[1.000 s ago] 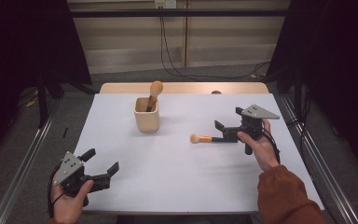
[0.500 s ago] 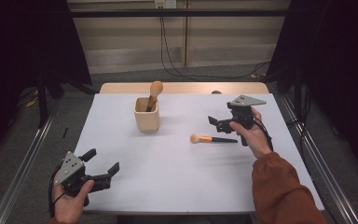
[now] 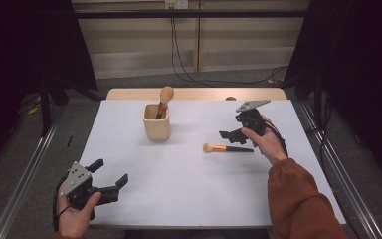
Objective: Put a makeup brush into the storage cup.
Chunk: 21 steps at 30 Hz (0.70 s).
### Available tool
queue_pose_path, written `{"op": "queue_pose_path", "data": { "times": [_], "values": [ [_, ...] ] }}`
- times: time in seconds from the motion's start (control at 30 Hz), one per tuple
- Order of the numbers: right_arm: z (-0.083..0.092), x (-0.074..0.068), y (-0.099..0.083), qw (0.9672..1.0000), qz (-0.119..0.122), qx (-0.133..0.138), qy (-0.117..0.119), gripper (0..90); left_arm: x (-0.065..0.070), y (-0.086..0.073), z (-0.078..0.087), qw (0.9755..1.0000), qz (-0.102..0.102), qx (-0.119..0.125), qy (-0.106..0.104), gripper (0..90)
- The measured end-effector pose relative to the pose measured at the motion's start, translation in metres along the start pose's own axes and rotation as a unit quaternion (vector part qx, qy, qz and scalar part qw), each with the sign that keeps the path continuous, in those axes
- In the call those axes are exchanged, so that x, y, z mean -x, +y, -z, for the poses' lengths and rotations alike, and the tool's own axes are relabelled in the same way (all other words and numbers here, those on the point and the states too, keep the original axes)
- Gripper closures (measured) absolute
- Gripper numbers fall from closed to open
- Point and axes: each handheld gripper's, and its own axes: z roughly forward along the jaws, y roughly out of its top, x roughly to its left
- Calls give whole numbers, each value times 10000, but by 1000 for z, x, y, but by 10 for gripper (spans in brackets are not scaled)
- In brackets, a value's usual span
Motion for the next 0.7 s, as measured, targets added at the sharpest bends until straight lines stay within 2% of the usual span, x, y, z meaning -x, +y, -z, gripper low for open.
{"op": "queue_pose_path", "data": {
  "times": [0.1,0.13,0.27,0.37,0.43,0.53,0.7],
  "values": [
    [-4,0,1,9995,43,-273,157,64,-1,-1,-1,10000,1,-17,-14,31],
    [-5,-1,2,9985,112,-466,256,39,-1,-1,-1,10000,4,-7,-5,31],
    [-6,-1,6,9952,250,-852,414,33,-1,-1,-2,10000,-4,-26,-3,31],
    [-8,2,9,9907,272,-1238,493,38,0,-1,-2,10000,-20,-20,-14,31],
    [-9,4,10,9881,267,-1365,654,37,0,-1,-3,10000,-26,-7,-29,31],
    [-11,3,11,9843,370,-1581,694,38,-1,-1,-4,10000,-34,-58,-55,31],
    [-16,3,11,9760,555,-1953,782,39,0,-1,-4,9999,-56,-70,-52,31]
  ]
}}
